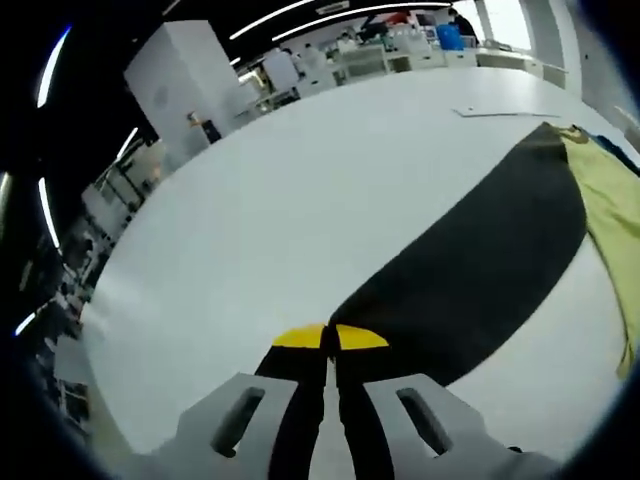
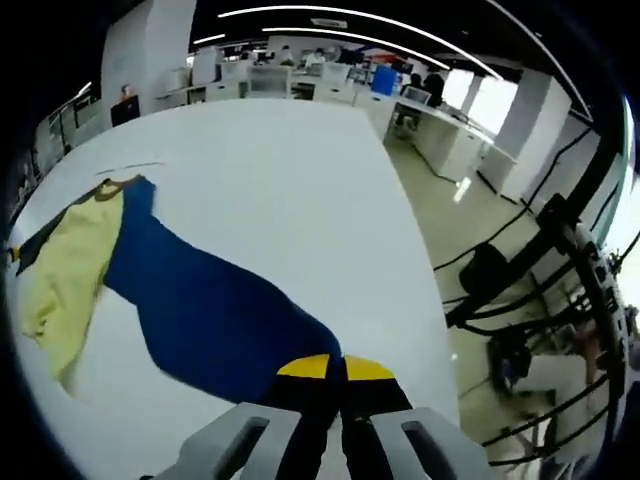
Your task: Fold the garment on the visible template until the final outline fits inside the template.
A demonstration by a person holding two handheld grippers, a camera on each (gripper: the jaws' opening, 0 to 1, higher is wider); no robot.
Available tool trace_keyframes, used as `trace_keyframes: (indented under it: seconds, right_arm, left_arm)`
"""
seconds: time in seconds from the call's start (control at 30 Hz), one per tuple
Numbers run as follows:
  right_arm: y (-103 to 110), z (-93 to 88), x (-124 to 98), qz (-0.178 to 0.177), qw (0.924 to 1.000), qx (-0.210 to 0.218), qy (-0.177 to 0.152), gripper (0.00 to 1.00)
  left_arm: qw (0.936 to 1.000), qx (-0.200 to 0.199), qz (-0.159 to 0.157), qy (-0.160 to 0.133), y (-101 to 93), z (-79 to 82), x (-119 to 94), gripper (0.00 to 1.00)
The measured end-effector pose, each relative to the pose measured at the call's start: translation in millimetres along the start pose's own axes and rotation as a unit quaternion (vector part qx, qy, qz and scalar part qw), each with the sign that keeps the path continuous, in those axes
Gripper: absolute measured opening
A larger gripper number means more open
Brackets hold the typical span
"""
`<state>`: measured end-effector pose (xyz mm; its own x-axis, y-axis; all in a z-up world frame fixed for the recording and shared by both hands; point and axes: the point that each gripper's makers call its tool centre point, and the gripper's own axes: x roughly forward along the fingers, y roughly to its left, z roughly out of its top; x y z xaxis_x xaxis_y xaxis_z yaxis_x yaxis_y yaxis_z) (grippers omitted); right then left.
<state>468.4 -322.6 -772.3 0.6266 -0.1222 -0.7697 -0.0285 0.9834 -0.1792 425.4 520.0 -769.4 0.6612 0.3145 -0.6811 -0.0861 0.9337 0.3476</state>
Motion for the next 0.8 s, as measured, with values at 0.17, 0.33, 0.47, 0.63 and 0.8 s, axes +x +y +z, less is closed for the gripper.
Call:
trace_keyframes:
  seconds: [0.17, 0.33, 0.47, 0.63, 0.8]
  right_arm:
    - [-15, -1.0, 5, -0.020, 0.9998, 0.000, 0.005, 0.00]
    - [-24, -3.9, 10, -0.016, 0.9995, 0.024, 0.009, 0.00]
    - [-28, -4.5, 14, -0.008, 0.9989, 0.045, 0.004, 0.00]
    - [-28, -2.5, 13, -0.004, 0.9993, 0.038, 0.000, 0.01]
    - [-29, -3.3, 8, 0.001, 0.9985, 0.054, -0.008, 0.16]
  left_arm:
    - [0.9999, 0.005, 0.004, 0.010, 5.1, -4.1, 4, 0.00]
    - [0.9999, -0.012, 0.003, 0.010, 7.1, -4.9, 3, 0.00]
    - [0.9999, 0.006, 0.007, 0.010, 8.8, -3.0, 2, 0.00]
    - [0.9998, 0.013, 0.008, 0.011, 8.7, -0.7, 1, 0.00]
    - [0.9995, 0.030, 0.005, 0.009, 5.4, 1.1, -6, 0.02]
